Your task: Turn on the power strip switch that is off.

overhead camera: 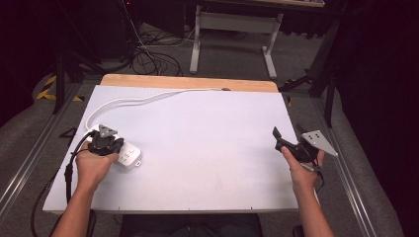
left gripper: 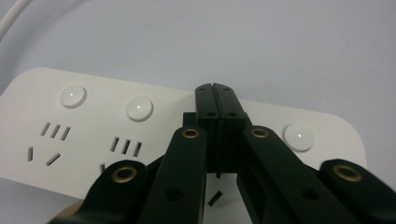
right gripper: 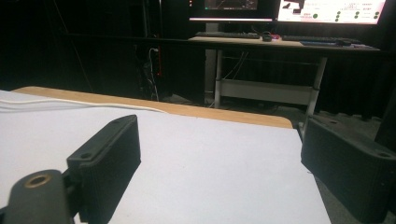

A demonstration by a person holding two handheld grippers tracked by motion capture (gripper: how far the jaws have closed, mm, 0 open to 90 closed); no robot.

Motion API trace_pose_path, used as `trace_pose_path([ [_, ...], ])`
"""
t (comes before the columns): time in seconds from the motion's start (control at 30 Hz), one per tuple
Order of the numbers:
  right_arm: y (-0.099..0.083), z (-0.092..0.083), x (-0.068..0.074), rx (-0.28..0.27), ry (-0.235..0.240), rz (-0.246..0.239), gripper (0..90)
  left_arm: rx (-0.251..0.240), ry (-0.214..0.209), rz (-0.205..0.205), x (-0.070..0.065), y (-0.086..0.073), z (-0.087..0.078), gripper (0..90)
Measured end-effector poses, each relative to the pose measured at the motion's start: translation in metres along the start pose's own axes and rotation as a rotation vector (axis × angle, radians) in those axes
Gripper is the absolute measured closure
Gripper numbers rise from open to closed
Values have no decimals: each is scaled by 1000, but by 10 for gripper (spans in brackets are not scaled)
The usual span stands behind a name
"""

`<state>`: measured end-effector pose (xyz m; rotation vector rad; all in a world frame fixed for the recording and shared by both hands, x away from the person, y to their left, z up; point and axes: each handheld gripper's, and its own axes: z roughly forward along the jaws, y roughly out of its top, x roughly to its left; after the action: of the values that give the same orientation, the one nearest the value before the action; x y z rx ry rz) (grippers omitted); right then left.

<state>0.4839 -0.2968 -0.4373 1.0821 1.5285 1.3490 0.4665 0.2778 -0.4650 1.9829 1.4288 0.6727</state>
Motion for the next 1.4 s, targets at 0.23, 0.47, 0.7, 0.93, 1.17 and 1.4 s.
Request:
trace_pose_path([
  [0.23,0,0,0,0,-2,2,124,-1,-1,-3,0,0,0,900],
  [0.47,0,1,0,1,-1,0,124,-4,-13,-6,2,0,0,900],
  [0.7,0,1,0,4,0,-1,124,-12,-38,-26,7,-1,0,900],
  [0.93,-1,2,1,6,-4,-6,125,-18,-32,-18,6,-1,-1,900],
  [1.17,-1,2,1,6,-3,-7,124,-22,-29,-11,5,-1,-1,900],
  [1.4,0,2,1,5,-2,-6,124,-31,-24,-1,4,-1,0,900],
])
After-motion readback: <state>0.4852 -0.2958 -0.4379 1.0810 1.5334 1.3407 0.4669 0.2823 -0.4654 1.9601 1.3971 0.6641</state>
